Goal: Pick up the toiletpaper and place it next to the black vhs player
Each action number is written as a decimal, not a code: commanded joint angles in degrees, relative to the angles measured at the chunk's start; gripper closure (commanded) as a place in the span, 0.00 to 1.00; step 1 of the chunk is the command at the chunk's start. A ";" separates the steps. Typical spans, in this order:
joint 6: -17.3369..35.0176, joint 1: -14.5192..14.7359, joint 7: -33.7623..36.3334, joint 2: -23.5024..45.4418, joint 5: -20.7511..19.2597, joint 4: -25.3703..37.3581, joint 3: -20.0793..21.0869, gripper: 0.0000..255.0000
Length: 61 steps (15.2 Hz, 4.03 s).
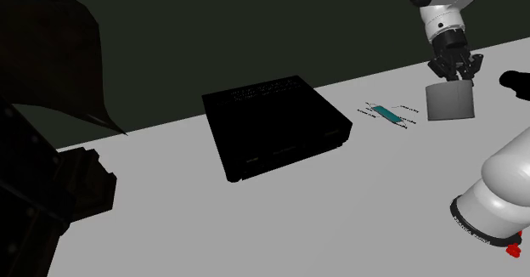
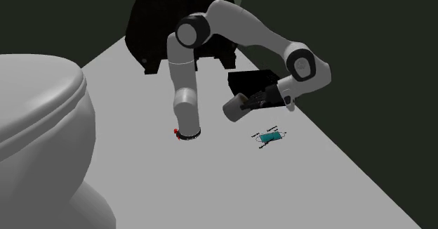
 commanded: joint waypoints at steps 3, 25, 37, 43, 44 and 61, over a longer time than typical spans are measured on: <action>0.00 2.76 6.36 -1.57 5.45 -1.47 2.84 1.00; 10.53 11.09 20.87 1.90 21.39 -5.98 11.62 1.00; 18.64 11.26 17.82 6.75 21.25 -9.79 11.81 1.00; 22.59 11.38 16.31 9.76 21.43 -11.05 11.88 1.00; 23.24 11.44 16.05 10.29 21.48 -11.21 11.87 1.00; 22.54 11.65 15.62 12.00 21.34 -9.01 11.11 0.00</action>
